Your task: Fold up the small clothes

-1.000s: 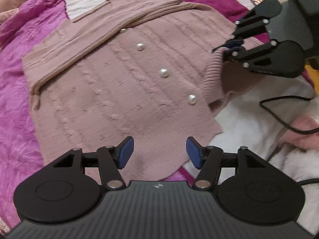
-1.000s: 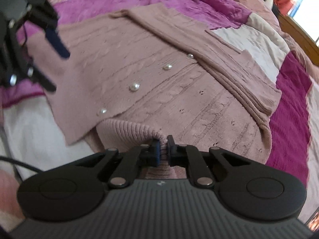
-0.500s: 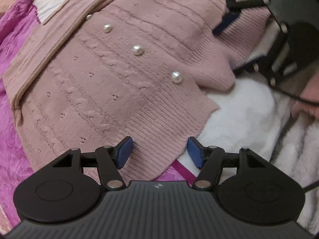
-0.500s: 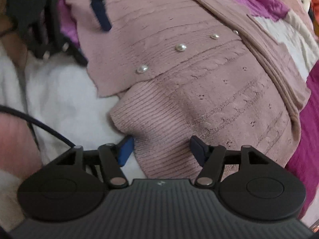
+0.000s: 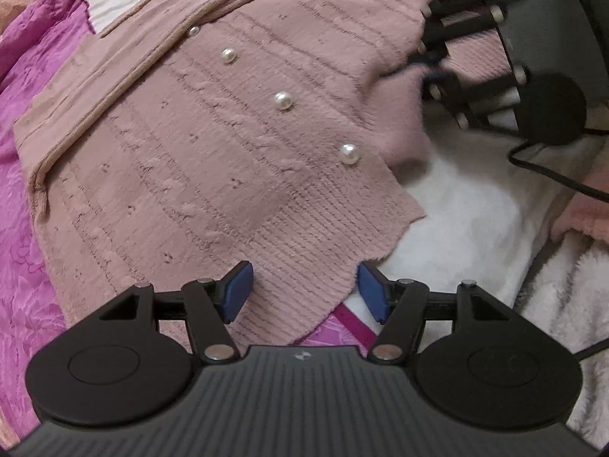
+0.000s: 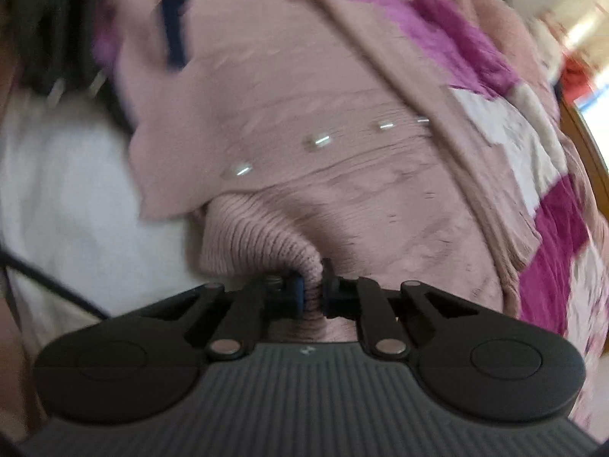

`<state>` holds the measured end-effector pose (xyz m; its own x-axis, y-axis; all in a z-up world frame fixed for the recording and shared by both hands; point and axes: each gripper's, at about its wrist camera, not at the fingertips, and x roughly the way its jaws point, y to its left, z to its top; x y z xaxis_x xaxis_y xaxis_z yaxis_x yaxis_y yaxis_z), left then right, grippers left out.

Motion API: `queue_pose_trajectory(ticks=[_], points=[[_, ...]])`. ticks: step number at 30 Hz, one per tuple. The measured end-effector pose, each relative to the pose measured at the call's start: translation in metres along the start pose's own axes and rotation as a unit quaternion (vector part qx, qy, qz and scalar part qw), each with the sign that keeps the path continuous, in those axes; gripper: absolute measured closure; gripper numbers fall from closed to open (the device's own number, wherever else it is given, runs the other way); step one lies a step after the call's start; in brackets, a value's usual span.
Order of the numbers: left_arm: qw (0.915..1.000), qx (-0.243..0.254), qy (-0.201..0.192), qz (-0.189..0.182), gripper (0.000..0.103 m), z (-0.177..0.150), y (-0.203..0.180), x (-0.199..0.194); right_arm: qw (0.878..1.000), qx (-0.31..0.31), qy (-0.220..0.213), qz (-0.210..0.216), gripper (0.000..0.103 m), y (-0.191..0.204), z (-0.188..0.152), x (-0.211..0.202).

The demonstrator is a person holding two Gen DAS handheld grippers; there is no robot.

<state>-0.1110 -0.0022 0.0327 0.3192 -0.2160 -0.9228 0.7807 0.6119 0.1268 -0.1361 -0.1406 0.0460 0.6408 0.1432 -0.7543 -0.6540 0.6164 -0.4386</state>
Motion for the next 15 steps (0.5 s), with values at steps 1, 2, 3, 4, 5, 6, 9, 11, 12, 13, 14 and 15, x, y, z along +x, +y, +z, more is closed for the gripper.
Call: queue_pose_trajectory(ticks=[1,2,3,4,5,6,9,11,12,13,14,15], points=[[1.0,0.001,-0.004,-0.004,0.034,-0.003,-0.002,-0.005,1.0,0.021,-0.008,-0.002,0.092,-0.008,0.002,-0.005],[0.9999,0.002,-0.008,-0.007,0.034,-0.003,-0.002,-0.006,0.999,0.038,-0.012,0.0,0.092,-0.016,0.004,-0.007],[0.9999,0.003,-0.011,-0.007,0.034,-0.002,-0.004,-0.007,0.998,0.058,-0.018,0.003,0.092,-0.026,0.007,-0.01],[0.9999,0.005,-0.015,-0.006,0.034,-0.001,-0.005,-0.008,0.997,0.074,-0.022,0.005,0.092,-0.033,0.009,-0.012],[0.9998,0.008,-0.018,-0.003,0.034,0.001,-0.006,-0.008,0.996,0.087,-0.025,0.006,0.092,-0.04,0.012,-0.014],[0.9998,0.01,-0.019,-0.001,0.034,0.003,-0.007,-0.008,0.995,0.096,-0.028,0.007,0.092,-0.044,0.013,-0.013],[0.9995,0.017,-0.023,0.014,0.034,0.007,-0.011,-0.006,0.992,0.122,-0.04,0.009,0.092,-0.052,0.018,-0.018],[0.9989,0.021,-0.015,0.039,0.034,0.008,-0.013,-0.001,0.99,0.132,-0.046,0.009,0.092,-0.054,0.022,-0.02],[0.9983,0.023,-0.009,0.052,0.034,0.009,-0.012,0.003,0.99,0.133,-0.048,0.006,0.092,-0.053,0.022,-0.022],[0.9971,0.025,-0.001,0.073,0.034,0.007,-0.011,0.006,0.99,0.135,-0.05,0.003,0.092,-0.054,0.022,-0.022],[0.9959,0.025,0.004,0.087,0.034,0.007,-0.009,0.008,0.989,0.136,-0.05,0.001,0.092,-0.054,0.021,-0.023],[0.9944,0.025,0.01,0.102,0.034,0.004,-0.007,0.01,0.989,0.138,-0.051,0.0,0.092,-0.054,0.02,-0.023]])
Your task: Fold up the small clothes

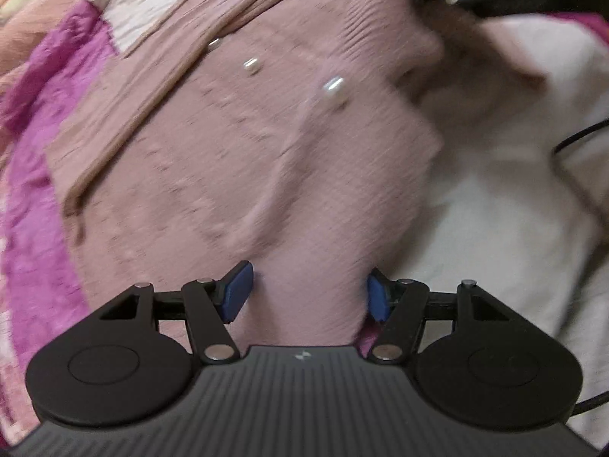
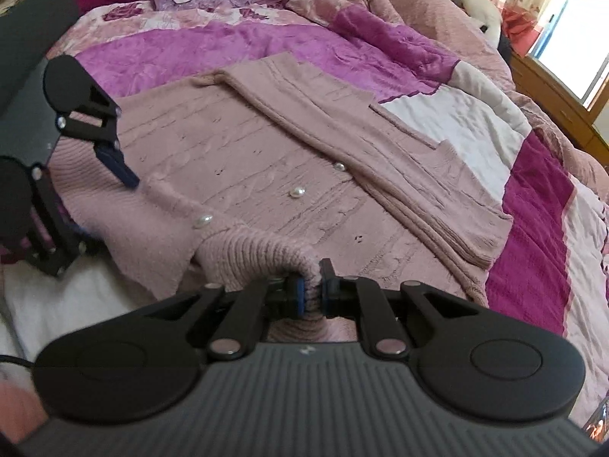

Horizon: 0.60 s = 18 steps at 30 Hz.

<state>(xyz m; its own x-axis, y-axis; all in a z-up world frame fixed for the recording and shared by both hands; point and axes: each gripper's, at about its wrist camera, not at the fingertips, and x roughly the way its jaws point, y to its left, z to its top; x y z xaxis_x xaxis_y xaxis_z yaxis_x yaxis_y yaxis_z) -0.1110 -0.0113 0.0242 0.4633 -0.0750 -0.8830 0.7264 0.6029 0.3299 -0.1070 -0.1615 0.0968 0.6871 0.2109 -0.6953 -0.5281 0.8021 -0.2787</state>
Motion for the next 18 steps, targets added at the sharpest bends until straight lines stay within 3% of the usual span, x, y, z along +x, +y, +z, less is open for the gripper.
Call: queue_pose_trajectory(ticks=[6,8,9,10,13,18], points=[[0.9977,-0.055,-0.004,0.039,0.037,-0.016,0.029,-0.003,1.0,0.019,-0.003,-0.002,0.092,0.001,-0.008,-0.006],[0.9952,-0.091,-0.019,0.031,0.057,-0.019,0.042,-0.01,1.0,0.026,-0.007,-0.004,0.092,0.003,-0.01,-0.008],[0.9938,-0.106,-0.027,0.023,0.073,-0.019,0.048,-0.013,1.0,0.028,-0.01,-0.007,0.092,0.003,-0.009,-0.009],[0.992,-0.12,-0.038,0.015,0.079,-0.019,0.052,-0.017,0.999,0.029,-0.013,-0.011,0.092,0.004,-0.009,-0.01],[0.989,-0.132,-0.065,0.017,0.091,-0.016,0.056,-0.027,0.999,0.038,-0.026,-0.024,0.092,0.002,-0.008,-0.015],[0.9851,-0.146,-0.088,0.023,0.095,-0.006,0.058,-0.028,0.997,0.055,-0.038,-0.041,0.092,-0.001,-0.006,-0.018]])
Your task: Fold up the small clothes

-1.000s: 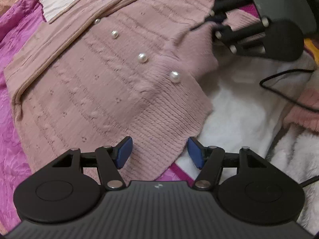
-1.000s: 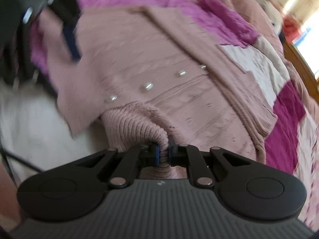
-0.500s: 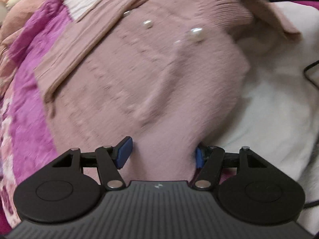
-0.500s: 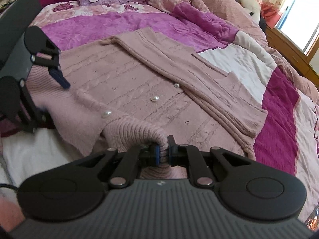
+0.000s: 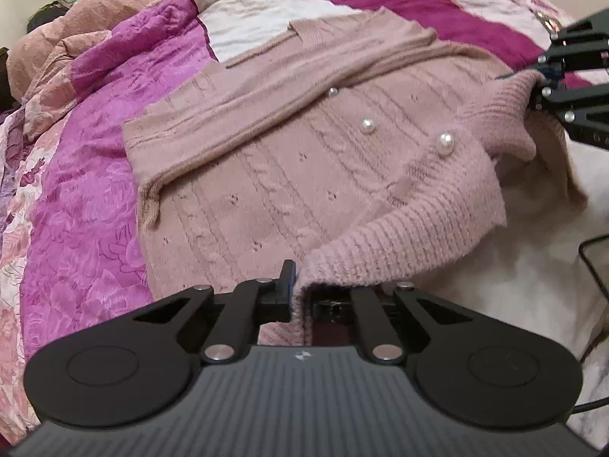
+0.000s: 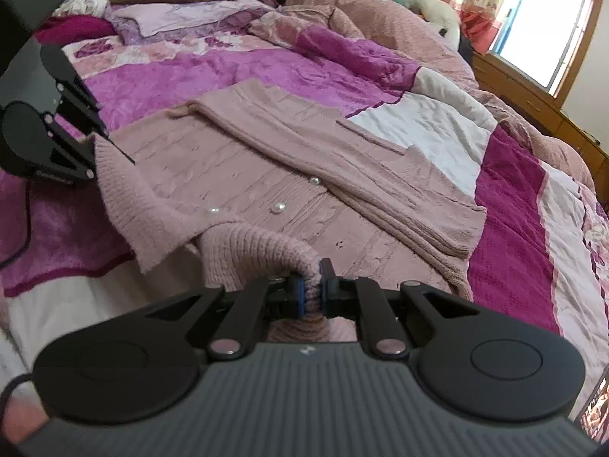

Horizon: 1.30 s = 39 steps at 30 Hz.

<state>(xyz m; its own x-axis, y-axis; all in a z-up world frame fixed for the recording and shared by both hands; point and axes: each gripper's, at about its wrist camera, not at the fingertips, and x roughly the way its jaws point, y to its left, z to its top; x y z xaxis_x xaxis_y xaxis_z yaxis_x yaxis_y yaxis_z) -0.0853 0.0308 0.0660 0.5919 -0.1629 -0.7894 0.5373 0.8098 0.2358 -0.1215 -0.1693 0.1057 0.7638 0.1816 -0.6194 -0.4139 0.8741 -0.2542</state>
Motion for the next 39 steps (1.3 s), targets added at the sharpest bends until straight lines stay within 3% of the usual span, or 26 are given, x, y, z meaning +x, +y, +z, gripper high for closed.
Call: queue_pose_trajectory(ticks=[8,22,39], points=[[0.9982,-0.041,-0.043,0.01,0.095,0.016,0.01,-0.013,0.999,0.032,-0.005,-0.027,0.092,0.0,0.007,0.001],[0.9911,-0.099,-0.085,0.027,0.096,0.047,0.035,-0.015,0.994,0.057,-0.055,-0.068,0.092,-0.014,0.03,0.004],[0.9751,-0.109,-0.174,0.085,0.097,0.13,0.06,-0.007,0.981,0.084,-0.131,-0.119,0.092,-0.054,0.08,0.027]])
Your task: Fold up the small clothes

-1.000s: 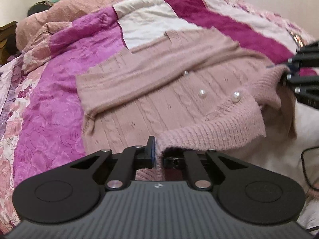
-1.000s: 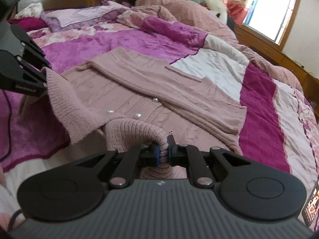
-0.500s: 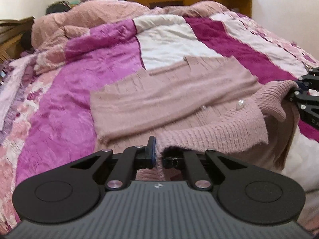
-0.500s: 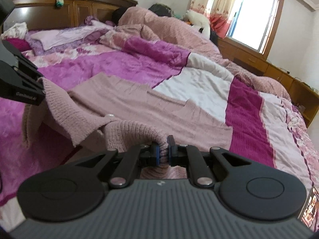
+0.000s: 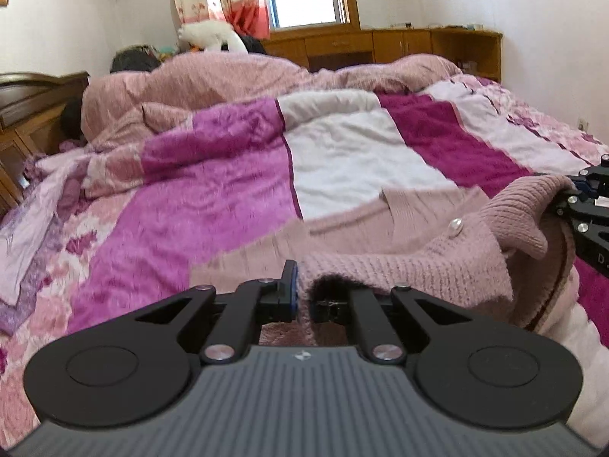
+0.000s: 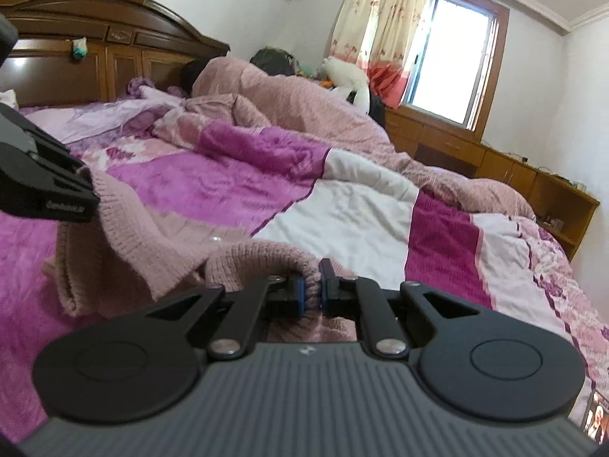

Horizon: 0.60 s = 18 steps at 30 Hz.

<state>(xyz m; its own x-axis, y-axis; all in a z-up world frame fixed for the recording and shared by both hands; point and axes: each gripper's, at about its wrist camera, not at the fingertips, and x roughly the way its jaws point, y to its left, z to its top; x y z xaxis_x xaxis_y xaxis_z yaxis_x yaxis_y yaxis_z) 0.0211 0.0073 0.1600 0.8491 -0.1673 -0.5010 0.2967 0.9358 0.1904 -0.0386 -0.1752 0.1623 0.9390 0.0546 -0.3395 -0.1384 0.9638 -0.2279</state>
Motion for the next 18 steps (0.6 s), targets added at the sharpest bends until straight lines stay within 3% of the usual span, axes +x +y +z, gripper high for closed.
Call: queue_pose_trajectory(ticks=[9,18], points=[[0.9998,-0.017,-0.005,0.005,0.097,0.028,0.009,0.055,0.999,-0.03,-0.012,-0.025,0.094,-0.007,0.023,0.045],[0.9978,-0.014,0.063,0.015,0.097,0.014,0.013,0.145,0.998,-0.032,0.058,0.01,0.093,-0.006,-0.003,0.126]])
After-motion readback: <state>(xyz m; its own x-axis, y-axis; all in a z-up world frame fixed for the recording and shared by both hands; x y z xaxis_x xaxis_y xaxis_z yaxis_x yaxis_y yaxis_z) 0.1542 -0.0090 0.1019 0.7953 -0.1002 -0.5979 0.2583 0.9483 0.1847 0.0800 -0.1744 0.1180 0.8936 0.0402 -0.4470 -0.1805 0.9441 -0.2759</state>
